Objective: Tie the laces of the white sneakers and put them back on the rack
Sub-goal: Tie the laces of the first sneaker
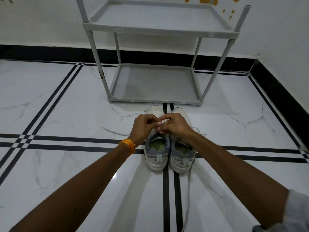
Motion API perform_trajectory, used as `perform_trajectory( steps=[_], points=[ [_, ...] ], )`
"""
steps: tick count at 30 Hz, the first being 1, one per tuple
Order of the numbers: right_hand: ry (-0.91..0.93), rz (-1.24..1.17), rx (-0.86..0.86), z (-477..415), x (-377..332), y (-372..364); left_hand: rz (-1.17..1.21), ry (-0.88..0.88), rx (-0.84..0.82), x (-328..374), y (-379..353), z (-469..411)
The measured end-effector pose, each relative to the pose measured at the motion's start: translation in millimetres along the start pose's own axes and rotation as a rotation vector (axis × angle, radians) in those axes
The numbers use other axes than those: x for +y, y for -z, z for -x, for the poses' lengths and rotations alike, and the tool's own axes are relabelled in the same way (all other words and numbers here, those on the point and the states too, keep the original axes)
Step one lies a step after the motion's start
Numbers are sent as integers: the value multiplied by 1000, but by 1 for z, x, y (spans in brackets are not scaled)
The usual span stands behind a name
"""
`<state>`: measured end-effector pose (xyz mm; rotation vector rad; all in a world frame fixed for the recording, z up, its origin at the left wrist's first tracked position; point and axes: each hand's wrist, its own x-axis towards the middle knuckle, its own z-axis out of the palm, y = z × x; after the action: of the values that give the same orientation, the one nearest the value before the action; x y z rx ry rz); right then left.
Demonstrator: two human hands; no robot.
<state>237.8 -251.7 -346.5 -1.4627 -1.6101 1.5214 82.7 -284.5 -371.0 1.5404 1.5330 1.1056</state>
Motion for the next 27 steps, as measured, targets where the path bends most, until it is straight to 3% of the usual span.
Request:
perform_trajectory(
  steps=[3,6,10,13,20,27],
  points=[
    [33,40,-2,2,0,-1,-122,-16,43,0,-2,-3],
    [78,82,14,4,0,-2,50,198,82,0,-1,-7],
    [129,113,2,8,-1,-2,316,395,-163,3,10,-14],
    [154,126,-13,11,-1,-2,412,380,-300,7,9,-15],
    [147,128,84,15,4,-7,228,286,-37,-4,-5,-10],
    [220,469,197,13,-1,-20,53,36,-63,-2,0,2]
  ],
)
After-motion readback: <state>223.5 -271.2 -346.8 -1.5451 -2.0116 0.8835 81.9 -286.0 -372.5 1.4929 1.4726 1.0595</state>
